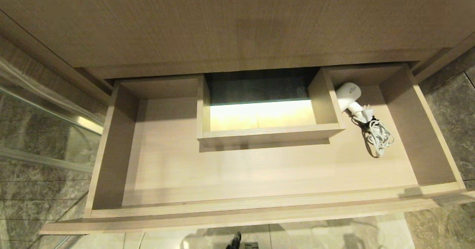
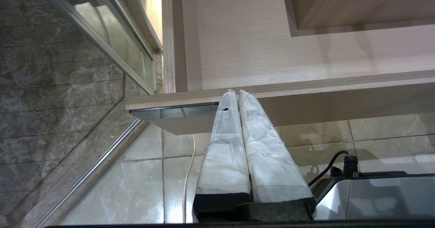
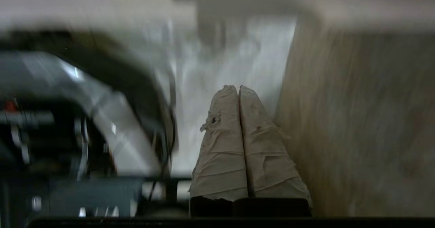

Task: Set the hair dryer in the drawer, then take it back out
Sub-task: Close the drawer

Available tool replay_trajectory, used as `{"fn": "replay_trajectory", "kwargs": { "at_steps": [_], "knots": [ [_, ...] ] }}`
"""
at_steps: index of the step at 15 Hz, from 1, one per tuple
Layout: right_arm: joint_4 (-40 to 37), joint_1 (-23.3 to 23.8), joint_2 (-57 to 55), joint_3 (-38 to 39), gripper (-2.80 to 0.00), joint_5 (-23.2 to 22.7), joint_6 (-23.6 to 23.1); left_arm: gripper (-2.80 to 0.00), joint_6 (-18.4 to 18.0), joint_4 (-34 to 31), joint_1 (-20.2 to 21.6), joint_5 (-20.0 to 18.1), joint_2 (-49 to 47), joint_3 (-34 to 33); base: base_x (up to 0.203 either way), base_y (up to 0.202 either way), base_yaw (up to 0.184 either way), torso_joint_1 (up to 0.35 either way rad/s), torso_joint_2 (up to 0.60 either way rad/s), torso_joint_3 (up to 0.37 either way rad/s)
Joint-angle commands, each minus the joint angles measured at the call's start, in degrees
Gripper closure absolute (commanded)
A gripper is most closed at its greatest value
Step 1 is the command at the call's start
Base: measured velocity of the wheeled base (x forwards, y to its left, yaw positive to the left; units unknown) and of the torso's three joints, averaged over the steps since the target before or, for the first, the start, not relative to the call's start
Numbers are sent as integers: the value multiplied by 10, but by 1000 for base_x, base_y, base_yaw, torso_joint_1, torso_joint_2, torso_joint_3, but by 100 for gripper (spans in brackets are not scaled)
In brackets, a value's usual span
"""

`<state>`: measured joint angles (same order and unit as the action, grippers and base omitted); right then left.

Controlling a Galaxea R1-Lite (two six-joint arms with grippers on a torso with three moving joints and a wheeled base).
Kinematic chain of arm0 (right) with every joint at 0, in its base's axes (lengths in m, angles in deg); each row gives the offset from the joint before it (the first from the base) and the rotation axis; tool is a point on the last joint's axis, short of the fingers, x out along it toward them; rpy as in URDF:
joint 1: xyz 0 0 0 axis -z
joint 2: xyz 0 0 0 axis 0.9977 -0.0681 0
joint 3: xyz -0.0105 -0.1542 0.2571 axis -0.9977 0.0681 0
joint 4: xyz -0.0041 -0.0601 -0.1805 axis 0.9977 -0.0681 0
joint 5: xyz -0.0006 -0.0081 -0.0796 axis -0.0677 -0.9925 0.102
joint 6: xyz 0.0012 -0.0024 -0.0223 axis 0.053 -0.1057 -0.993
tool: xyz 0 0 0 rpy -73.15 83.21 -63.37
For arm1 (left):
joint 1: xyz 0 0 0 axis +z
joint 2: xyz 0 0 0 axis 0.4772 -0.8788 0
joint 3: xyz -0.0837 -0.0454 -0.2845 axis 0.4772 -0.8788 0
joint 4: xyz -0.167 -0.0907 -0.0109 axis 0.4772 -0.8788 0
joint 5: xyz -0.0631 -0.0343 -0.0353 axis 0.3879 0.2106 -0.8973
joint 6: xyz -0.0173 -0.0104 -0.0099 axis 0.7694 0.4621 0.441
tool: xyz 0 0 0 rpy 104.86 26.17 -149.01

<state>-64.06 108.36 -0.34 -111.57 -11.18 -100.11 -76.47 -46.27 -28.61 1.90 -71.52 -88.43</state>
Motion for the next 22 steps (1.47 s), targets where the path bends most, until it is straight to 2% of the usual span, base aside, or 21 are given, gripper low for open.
{"fn": "replay_trajectory", "kwargs": {
  "at_steps": [1, 5, 10, 16, 18, 22],
  "knots": [
    [-24, 1, 2, 43, 0, 12, -3, 0, 1, 0, -1, 1, 0, 0, 0, 0, 0, 0, 0, 0],
    [11, -1, -44, 79, 0, 14, -29, 0, 1, 0, 0, 0, 0, 0, 0, 0, 0, 0, 0, 0],
    [181, -2, -137, 110, 0, 14, -32, 0, 0, 0, 0, 0, 0, 0, 0, 0, 0, 0, 0, 0],
    [230, -3, -174, 103, 0, 13, -33, 0, 0, 0, 0, 0, 0, 0, 0, 0, 0, 0, 0, 0],
    [280, -5, -174, 104, 0, 6, -33, 0, 0, 0, -1, 0, 0, -1, 0, 0, 0, 0, 0, 0],
    [375, -6, -174, 103, 0, -48, -30, 0, 0, 0, -1, 0, 0, 0, 0, 0, 0, 0, 0, 0]
  ]
}}
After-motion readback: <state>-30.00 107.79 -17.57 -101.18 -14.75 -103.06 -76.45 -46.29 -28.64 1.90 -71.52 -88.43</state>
